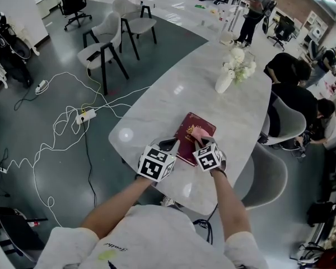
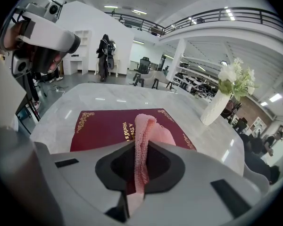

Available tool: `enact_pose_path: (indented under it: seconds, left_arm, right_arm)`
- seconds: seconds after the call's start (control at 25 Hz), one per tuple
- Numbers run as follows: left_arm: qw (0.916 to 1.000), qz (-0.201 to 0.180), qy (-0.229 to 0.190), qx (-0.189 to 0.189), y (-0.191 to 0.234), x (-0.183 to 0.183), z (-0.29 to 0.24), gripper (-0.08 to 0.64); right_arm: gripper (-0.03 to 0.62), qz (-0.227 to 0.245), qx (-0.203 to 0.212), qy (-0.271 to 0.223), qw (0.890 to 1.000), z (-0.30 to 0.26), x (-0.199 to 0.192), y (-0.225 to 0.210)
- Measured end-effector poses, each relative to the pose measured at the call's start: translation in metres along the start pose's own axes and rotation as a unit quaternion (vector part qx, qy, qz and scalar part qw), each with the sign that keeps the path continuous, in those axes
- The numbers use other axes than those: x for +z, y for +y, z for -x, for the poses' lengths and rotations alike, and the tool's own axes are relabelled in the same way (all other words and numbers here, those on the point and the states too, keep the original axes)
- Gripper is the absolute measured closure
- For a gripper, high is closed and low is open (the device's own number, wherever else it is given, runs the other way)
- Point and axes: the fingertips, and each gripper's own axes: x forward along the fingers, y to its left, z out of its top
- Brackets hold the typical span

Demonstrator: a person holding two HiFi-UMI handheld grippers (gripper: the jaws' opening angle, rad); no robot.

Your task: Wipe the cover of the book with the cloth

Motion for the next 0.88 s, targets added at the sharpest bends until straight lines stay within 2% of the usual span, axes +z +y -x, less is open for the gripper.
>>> enact_pose_path:
  seconds: [0.88]
  left_arm:
    - [0.9999,-0.004,0.001,-0.014,-0.006,-0.009,0.018,0.554]
  right_arm:
    - [0.575,-0.012,-0.002,0.001,1.000,0.013,-0.001,0.027]
